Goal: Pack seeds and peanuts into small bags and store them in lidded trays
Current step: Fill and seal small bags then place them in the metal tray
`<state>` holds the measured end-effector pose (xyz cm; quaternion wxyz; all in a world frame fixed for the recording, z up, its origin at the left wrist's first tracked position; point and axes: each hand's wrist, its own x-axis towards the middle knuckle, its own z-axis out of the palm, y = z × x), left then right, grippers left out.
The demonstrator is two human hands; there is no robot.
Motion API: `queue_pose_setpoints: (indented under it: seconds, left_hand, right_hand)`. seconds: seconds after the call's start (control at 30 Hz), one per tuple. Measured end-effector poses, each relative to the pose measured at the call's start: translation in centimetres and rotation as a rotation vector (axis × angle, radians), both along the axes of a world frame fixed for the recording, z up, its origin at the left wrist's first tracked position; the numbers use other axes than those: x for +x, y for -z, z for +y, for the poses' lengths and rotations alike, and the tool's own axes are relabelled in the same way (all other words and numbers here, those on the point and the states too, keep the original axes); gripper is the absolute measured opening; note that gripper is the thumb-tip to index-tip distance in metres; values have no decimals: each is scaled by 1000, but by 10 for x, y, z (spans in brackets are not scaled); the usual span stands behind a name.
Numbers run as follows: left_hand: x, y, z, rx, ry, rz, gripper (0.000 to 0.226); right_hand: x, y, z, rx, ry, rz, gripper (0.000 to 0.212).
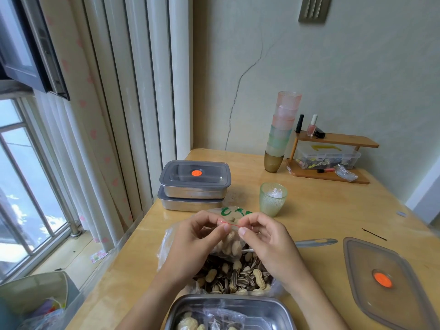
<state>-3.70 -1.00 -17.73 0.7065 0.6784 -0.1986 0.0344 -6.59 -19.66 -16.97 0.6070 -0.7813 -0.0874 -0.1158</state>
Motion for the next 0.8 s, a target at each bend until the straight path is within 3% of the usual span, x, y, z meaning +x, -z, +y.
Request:
queue_pose_setpoints:
  seconds: [0.3,0.57,0.8]
  left_hand:
    - [-2,1,-3,46,59,19,2]
    - [-1,0,-1,-7,30,-12,9]
    - [2,-1,1,-10,3,5,9]
  right_hand:
    - [-1,-1,5,-94,26,-92,10]
    - [-3,0,6,-361,150,-291,20]
    - [0,-5,-3,-152,113,-115,14]
